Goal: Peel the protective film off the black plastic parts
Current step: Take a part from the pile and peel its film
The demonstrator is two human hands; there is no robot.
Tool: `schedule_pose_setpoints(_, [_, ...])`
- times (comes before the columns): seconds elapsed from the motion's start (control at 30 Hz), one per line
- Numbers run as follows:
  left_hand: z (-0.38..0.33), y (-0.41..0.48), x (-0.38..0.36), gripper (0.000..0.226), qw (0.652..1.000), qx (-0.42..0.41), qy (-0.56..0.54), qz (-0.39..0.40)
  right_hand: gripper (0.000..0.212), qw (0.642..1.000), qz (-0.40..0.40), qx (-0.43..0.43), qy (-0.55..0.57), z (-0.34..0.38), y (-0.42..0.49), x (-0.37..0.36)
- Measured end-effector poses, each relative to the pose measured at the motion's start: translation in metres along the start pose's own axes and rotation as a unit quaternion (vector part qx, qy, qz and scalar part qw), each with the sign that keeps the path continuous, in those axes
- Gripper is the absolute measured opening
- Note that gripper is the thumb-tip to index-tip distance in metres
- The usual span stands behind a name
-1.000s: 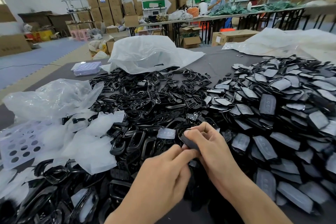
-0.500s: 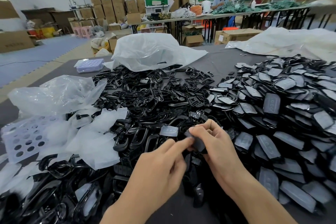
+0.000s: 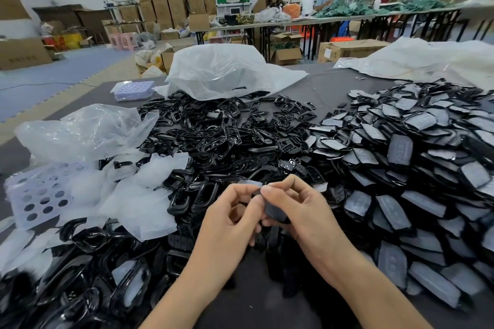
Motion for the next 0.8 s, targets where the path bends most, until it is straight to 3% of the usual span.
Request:
schedule_pose_setpoints(0.07, [0.003, 0.002, 0.008, 0.008, 0.999, 0.006, 0.012, -0.033, 0.004, 0.999, 0.019, 0.003, -0.029, 0.000, -0.001, -0.004])
schedule_pose_setpoints(0.23, [0.008, 0.006, 0.024, 0.011, 0.995, 0.013, 0.041, -0.087, 0.033, 0.985, 0.020, 0.029, -0.170, -0.001, 0.001, -0.001])
schedule_pose_setpoints(0.33, [0.008, 0.005, 0.024, 0.014, 0.993, -0.003, 0.082, -0.083, 0.036, 0.978, -0.068, 0.092, -0.174, 0.021, 0.002, 0.021])
schedule_pose_setpoints(0.4, [0.004, 0.005, 0.030, 0.013, 0.982, -0.034, 0.165, -0.087, 0.047, 0.973, -0.162, 0.145, -0.081, 0.046, 0.000, 0.056])
schedule_pose_setpoints(0.47, [-0.003, 0.006, 0.039, 0.013, 0.948, -0.084, 0.292, -0.095, 0.081, 0.956, -0.233, 0.178, 0.010, 0.063, -0.007, 0.089])
schedule_pose_setpoints(0.5, [-0.007, 0.006, 0.043, 0.016, 0.914, -0.110, 0.378, -0.096, 0.088, 0.949, -0.254, 0.185, 0.036, 0.066, -0.010, 0.099])
schedule_pose_setpoints(0.57, [-0.005, 0.007, 0.050, 0.027, 0.831, -0.114, 0.536, -0.091, 0.086, 0.947, -0.263, 0.182, 0.030, 0.062, -0.013, 0.099])
schedule_pose_setpoints(0.63, [0.003, 0.009, 0.060, 0.037, 0.773, -0.073, 0.624, -0.085, 0.077, 0.955, -0.235, 0.176, -0.035, 0.053, -0.012, 0.084])
schedule_pose_setpoints(0.7, [0.009, 0.010, 0.065, 0.032, 0.747, -0.052, 0.659, -0.067, 0.065, 0.959, -0.201, 0.171, -0.105, 0.045, -0.010, 0.064])
schedule_pose_setpoints(0.8, [0.013, 0.012, 0.067, 0.021, 0.741, -0.054, 0.668, -0.046, 0.051, 0.960, -0.163, 0.156, -0.168, 0.031, -0.007, 0.041])
Point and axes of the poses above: each hand's wrist, its own y-axis towards the middle knuckle, its own x-axis out of the back of the hand, z = x × y, the point moved 7 cm from there along y, towards the middle knuckle, and after that the axes turned 10 degrees about -x, right-handed, at the moved point
